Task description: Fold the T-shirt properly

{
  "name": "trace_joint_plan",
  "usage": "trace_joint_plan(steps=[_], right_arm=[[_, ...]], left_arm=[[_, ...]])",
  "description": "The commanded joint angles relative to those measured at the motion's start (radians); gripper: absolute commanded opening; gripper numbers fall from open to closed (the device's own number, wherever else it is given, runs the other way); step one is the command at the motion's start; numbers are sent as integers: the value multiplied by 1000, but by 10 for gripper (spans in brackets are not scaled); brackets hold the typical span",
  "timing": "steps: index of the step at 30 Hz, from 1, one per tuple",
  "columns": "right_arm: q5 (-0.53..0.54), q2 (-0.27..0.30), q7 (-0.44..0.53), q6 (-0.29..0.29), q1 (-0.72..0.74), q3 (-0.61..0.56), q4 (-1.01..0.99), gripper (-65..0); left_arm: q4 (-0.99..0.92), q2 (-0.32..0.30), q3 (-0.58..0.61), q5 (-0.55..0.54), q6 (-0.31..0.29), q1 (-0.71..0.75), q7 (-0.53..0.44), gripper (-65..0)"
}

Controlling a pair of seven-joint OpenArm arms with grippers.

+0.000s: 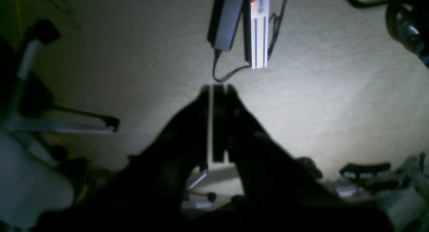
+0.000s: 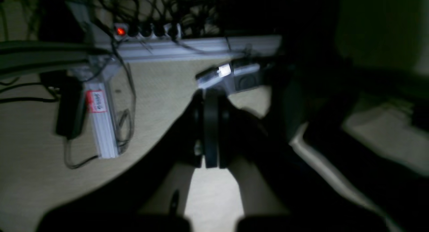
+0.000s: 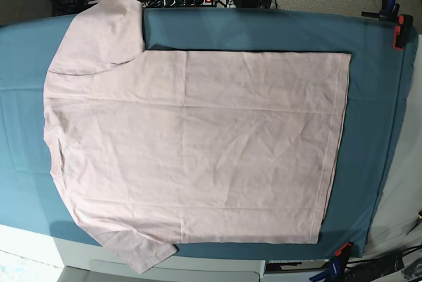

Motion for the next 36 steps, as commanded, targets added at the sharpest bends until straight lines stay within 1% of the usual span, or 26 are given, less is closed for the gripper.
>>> trace_joint_plan(steps=[1, 3, 5, 9, 10, 12, 14, 16, 17, 18, 19, 20, 21, 23, 25, 27, 28, 29, 31, 32, 33, 36], right_arm=[[14, 8, 23, 4, -52, 10, 77, -650], [37, 6, 21, 4, -123, 28, 212, -650], [66, 6, 1, 4, -175, 58, 339, -650], [146, 6, -97, 4, -214, 161, 552, -650], [176, 6, -123, 4, -213, 196, 593, -650], [243, 2, -145, 3, -210, 270, 665, -650], [336, -6, -170, 1, -196, 348, 721, -650], [467, -28, -240, 1, -149, 432, 745, -650], [536, -43, -285, 1, -113, 472, 745, -650], [589, -61, -334, -17, -74, 508, 743, -650], [637, -80, -379, -47, -37, 537, 740, -650], [672, -98, -406, -81, -3, 561, 734, -650], [687, -117, -422, -110, 27, 579, 725, -650], [690, -150, -447, -140, 77, 600, 703, -650], [694, -163, -476, -142, 106, 601, 674, -650], [713, -163, -500, -142, 122, 601, 639, -644], [712, -163, -500, -142, 128, 601, 623, -607], [712, -163, -500, -142, 134, 601, 608, -557], [714, -163, -502, -145, 142, 601, 582, -454], [720, -162, -503, -145, 146, 601, 574, -417], [719, -160, -510, -146, 152, 601, 572, -400], [709, -153, -542, -150, 174, 602, 573, -400]], left_arm=[[65, -29, -16, -1, 0, 59, -6, -650], [183, -67, -51, -1, 0, 140, 0, -650], [299, -102, -97, -2, 0, 211, 31, -650], [503, -151, -208, -14, -7, 313, 107, -650], [550, -159, -240, -37, -34, 328, 127, -650], [638, -160, -310, -97, -118, 343, 171, -650], [714, -158, -380, -224, -211, 340, 204, -650], [775, -158, -440, -362, -328, 331, 215, -650], [801, -158, -461, -415, -400, 322, 228, -650], [823, -158, -475, -459, -477, 308, 246, -650], [842, -158, -483, -488, -544, 294, 267, -650], [844, -158, -483, -501, -591, 281, 280, -650], [844, -158, -481, -505, -624, 271, 282, -650], [844, -157, -476, -507, -637, 253, 281, -650], [844, -156, -476, -502, -637, 238, 282, -650], [844, -156, -476, -486, -637, 229, 281, -650], [844, -156, -476, -472, -637, 224, 281, -649], [844, -156, -476, -460, -637, 220, 281, -634], [844, -156, -476, -443, -637, 218, 280, -596], [844, -156, -476, -443, -636, 219, 280, -574], [844, -156, -476, -443, -636, 218, 280, -547], [844, -156, -476, -439, -636, 218, 280, -481]])
